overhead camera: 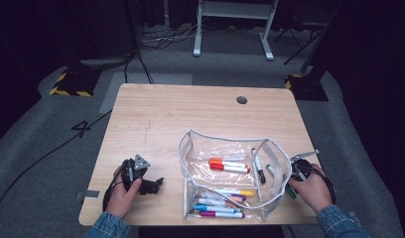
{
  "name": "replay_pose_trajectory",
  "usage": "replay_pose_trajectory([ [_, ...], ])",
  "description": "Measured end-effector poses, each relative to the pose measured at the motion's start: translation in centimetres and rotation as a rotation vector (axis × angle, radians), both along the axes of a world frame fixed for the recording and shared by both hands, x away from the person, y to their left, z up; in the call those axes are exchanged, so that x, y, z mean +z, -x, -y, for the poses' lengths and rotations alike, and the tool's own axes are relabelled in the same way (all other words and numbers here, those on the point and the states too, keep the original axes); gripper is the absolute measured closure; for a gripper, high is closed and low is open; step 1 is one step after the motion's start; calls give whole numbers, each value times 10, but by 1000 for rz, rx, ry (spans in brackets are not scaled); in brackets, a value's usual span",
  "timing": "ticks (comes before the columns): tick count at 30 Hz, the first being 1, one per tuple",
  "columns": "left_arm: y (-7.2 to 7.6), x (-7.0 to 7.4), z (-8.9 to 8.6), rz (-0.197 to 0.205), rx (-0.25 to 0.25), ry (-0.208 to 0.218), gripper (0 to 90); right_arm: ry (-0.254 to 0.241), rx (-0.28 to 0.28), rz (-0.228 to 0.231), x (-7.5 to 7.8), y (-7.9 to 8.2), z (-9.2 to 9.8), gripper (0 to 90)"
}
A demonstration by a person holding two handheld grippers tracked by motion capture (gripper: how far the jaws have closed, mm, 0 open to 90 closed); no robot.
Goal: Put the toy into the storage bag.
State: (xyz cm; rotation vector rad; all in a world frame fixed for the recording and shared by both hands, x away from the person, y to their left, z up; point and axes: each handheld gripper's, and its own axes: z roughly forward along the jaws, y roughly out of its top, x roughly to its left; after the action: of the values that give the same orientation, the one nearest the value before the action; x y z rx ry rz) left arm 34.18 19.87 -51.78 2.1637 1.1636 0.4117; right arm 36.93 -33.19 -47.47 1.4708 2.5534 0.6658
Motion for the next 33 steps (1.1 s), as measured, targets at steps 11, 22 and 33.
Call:
replay_pose_trajectory([
  [11, 0, 0, 0, 0, 0, 0, 0, -41, -2, 64, 56, -1, 8, 770],
  [22, 0, 0, 0, 0, 0, 0, 0, -61, 52, 172, 127, 0, -6, 770],
  [33, 0, 0, 0, 0, -1, 1, 0, -74, 197, 232, 186, 10, -50, 770],
])
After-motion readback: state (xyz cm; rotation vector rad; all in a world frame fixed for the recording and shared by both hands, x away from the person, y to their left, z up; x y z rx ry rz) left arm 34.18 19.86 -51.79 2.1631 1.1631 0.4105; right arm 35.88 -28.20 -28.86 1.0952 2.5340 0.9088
